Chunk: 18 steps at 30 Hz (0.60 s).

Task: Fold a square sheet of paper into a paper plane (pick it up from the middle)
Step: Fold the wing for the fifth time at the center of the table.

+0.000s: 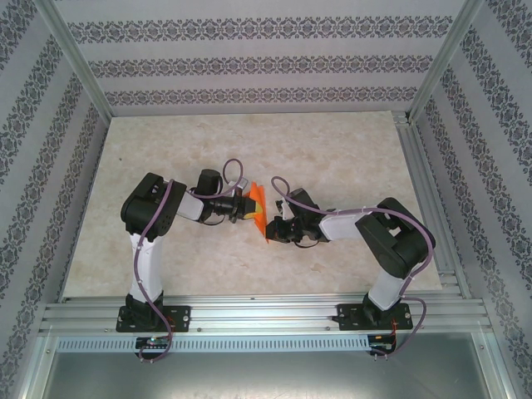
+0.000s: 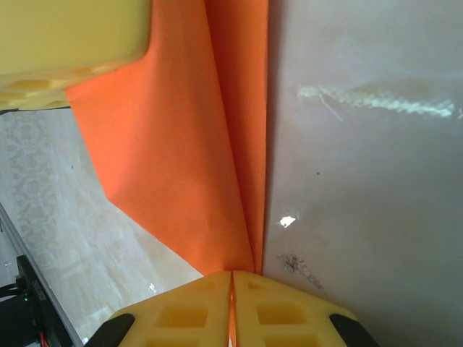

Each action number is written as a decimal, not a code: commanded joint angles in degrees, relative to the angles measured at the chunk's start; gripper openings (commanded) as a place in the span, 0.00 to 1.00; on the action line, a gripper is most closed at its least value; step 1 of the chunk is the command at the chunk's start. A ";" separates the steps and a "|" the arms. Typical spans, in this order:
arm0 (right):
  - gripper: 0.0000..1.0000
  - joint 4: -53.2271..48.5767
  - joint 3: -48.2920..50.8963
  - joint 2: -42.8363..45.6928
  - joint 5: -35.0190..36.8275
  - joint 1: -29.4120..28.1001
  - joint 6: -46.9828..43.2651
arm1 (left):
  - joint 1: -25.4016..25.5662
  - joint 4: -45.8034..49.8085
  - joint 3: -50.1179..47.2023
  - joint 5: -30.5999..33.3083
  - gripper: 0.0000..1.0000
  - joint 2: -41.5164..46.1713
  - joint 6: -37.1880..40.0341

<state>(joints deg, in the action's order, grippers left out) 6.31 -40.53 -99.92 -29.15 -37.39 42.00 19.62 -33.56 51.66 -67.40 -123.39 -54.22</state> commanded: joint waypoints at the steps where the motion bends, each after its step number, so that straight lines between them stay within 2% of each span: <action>1: 0.10 -4.10 -0.63 -1.62 1.95 -0.31 -1.02 | -1.91 5.92 -2.34 15.36 0.00 -8.49 9.89; 2: 0.09 -5.11 -0.71 -1.52 2.35 -0.37 -1.20 | -1.95 6.39 -2.13 15.29 0.00 -8.31 9.98; 5: 0.09 -8.55 -1.19 -1.07 4.13 -0.93 -2.27 | -2.34 7.25 -1.54 14.72 0.09 -7.63 9.60; 7: 0.08 -11.12 -1.89 -1.41 5.23 -1.28 -3.32 | -2.48 7.63 -1.11 13.88 0.27 -6.52 8.86; 10: 0.08 -10.57 -1.96 -2.01 5.33 -1.48 -3.42 | -2.55 10.16 -0.51 13.75 0.36 -3.23 9.01; 11: 0.08 -10.44 -2.09 -2.20 5.16 -1.55 -3.41 | -2.55 11.13 -0.34 13.86 0.45 -1.78 9.08; 13: 0.08 -10.73 -2.74 -2.46 5.50 -1.57 -3.41 | -2.67 14.21 0.09 14.30 0.57 0.67 9.66; 15: 0.08 -10.85 -3.25 -2.56 5.66 -1.76 -3.33 | -2.77 17.98 0.19 16.08 0.61 3.73 10.69; 16: 0.08 -10.88 -3.47 -2.65 5.75 -1.81 -3.28 | -2.79 19.62 -0.06 17.10 0.68 5.35 10.96; 18: 0.08 -11.56 -3.88 -2.91 6.31 -1.99 -3.31 | -3.00 21.83 -0.79 19.08 0.74 8.32 11.11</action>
<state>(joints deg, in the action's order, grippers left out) 0.75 -44.51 -100.86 -25.50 -38.28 40.07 19.05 -23.94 53.23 -61.21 -116.14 -47.44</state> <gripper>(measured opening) 0.083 0.721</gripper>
